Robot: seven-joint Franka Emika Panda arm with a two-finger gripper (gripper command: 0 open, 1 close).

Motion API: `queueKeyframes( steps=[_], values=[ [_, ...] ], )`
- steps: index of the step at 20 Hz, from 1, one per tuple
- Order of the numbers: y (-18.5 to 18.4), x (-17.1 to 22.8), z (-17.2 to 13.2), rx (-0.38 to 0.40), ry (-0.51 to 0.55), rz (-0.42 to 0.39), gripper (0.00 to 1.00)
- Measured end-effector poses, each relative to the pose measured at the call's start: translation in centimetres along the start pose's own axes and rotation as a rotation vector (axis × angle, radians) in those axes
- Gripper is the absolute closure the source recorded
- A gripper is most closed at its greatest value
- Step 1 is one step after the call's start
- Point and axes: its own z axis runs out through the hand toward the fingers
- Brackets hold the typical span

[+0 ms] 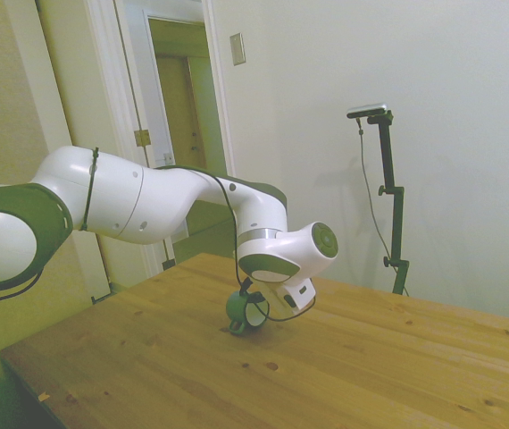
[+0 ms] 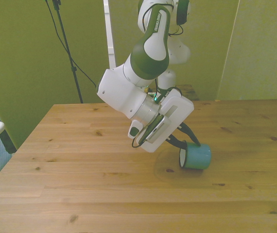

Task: Flip the mug upright

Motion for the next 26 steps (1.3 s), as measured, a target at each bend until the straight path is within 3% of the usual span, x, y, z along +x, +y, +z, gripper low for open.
queueKeyframes(
  steps=[11,17,26],
  values=[
    [-2.7,-2.2,-2.3,0.003,0.050,-0.057,1.00],
    [-4.3,-7.6,-5.0,-0.169,0.290,-0.140,1.00],
    [-5.4,-13.4,-4.2,-0.426,0.660,-0.197,1.00]
  ],
)
